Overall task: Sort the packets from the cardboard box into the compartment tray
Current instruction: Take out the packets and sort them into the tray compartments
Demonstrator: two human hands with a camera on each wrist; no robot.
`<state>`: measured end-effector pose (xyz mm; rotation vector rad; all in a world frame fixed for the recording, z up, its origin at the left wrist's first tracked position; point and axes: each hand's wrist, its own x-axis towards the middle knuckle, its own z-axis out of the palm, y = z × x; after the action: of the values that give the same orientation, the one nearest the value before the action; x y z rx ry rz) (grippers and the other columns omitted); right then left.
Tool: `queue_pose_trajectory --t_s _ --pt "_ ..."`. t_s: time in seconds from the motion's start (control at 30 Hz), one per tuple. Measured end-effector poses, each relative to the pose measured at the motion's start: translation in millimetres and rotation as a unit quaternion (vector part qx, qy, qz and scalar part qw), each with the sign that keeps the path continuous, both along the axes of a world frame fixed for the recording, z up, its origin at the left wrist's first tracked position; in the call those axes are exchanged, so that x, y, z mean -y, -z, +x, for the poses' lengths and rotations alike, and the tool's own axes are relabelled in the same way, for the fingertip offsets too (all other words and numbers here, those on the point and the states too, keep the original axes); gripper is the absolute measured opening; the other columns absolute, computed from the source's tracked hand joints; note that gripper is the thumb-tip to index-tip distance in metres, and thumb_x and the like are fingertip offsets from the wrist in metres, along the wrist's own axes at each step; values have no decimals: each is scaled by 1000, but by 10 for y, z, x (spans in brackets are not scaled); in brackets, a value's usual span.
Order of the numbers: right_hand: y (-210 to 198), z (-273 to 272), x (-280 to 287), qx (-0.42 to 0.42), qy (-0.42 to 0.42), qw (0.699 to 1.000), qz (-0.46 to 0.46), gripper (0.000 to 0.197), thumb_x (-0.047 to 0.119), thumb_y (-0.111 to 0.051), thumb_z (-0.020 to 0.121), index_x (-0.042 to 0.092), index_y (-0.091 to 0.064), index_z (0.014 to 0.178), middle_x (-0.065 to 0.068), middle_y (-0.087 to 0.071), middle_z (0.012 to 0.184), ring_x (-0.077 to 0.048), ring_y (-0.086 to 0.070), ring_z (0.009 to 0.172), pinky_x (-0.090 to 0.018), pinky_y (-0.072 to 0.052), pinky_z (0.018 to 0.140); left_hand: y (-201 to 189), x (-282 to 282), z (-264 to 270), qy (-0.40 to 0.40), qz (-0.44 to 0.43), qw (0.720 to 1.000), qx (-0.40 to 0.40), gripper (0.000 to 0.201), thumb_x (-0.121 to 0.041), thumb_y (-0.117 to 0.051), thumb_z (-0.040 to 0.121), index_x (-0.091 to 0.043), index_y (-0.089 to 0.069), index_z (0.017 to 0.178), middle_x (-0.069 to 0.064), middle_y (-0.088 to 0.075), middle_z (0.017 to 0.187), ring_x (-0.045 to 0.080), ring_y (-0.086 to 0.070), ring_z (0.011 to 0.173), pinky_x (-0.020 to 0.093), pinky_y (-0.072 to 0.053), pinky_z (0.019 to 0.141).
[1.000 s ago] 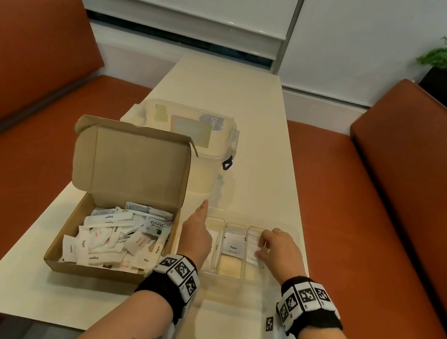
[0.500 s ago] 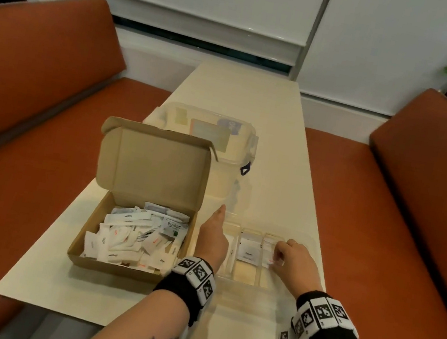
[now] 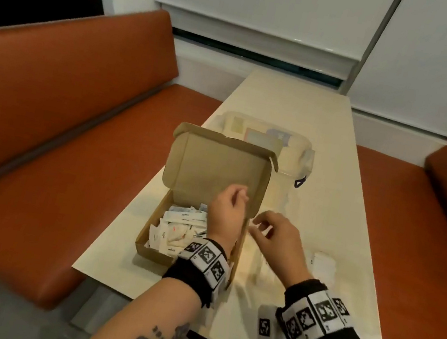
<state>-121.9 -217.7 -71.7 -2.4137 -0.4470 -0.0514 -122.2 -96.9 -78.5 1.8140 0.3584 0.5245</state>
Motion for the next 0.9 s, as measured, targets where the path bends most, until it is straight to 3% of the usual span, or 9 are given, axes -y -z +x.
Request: queue_pose_trajectory --t_s 0.07,0.2,0.33,0.4,0.5,0.67,0.8,0.9 --pt "79 -77 -316 -45 -64 997 -27 14 25 -67 84 21 -61 97 8 -55 88 -10 -50 78 -23 -37 68 51 -328 -42 -64 30 997 -30 21 -15 -49 96 -14 -64 110 2 -67 100 16 -62 89 26 -50 76" --pt "288 -150 -804 -78 -188 971 -129 32 17 -66 85 18 -59 116 -3 -59 112 -18 -56 100 -26 -43 84 242 -922 -147 -154 134 957 -205 35 -12 -52 91 -17 -57 126 7 -59 127 27 -53 118 41 -42 100" --pt "383 -76 -1127 -58 -191 968 -152 35 23 -62 88 16 -57 122 -8 -55 122 -24 -52 113 -33 -42 94 434 -1182 -194 -146 138 939 -281 42 -15 -49 95 -14 -47 136 10 -54 135 29 -47 126 45 -30 110" --pt "408 10 -1266 -61 -179 968 -167 44 28 -62 88 15 -52 129 -8 -51 129 -24 -47 120 -34 -40 99 512 -1217 -197 -140 107 943 -281 39 -10 -43 97 -12 -49 135 13 -57 132 33 -51 120 42 -38 104" --pt "474 125 -1448 -71 -180 955 -225 59 33 -61 88 14 -40 139 -10 -44 138 -27 -43 126 -38 -38 105 580 -1236 -205 -130 103 948 -270 37 -2 -36 96 -11 -60 124 16 -64 118 32 -58 100 36 -46 82" --pt "594 157 -1599 -29 -169 922 -349 65 44 -49 93 19 -25 147 -11 -38 146 -33 -35 134 -48 -27 110 591 -1268 -196 -115 102 950 -274 39 -1 -37 96 -9 -58 127 17 -63 120 35 -57 110 40 -47 90" --pt "596 131 -1625 35 -152 914 -374 47 37 -42 96 12 -41 136 -15 -44 137 -34 -39 128 -47 -30 104 590 -1275 -210 -105 110 951 -270 38 -2 -36 95 -8 -58 126 18 -63 119 36 -57 110 40 -46 89" --pt "586 118 -1634 36 -149 923 -353 40 31 -43 96 8 -43 129 -14 -45 134 -32 -42 124 -45 -34 102 583 -1269 -224 -108 112 952 -264 39 -2 -36 96 -9 -57 128 17 -64 120 35 -58 110 38 -47 89"
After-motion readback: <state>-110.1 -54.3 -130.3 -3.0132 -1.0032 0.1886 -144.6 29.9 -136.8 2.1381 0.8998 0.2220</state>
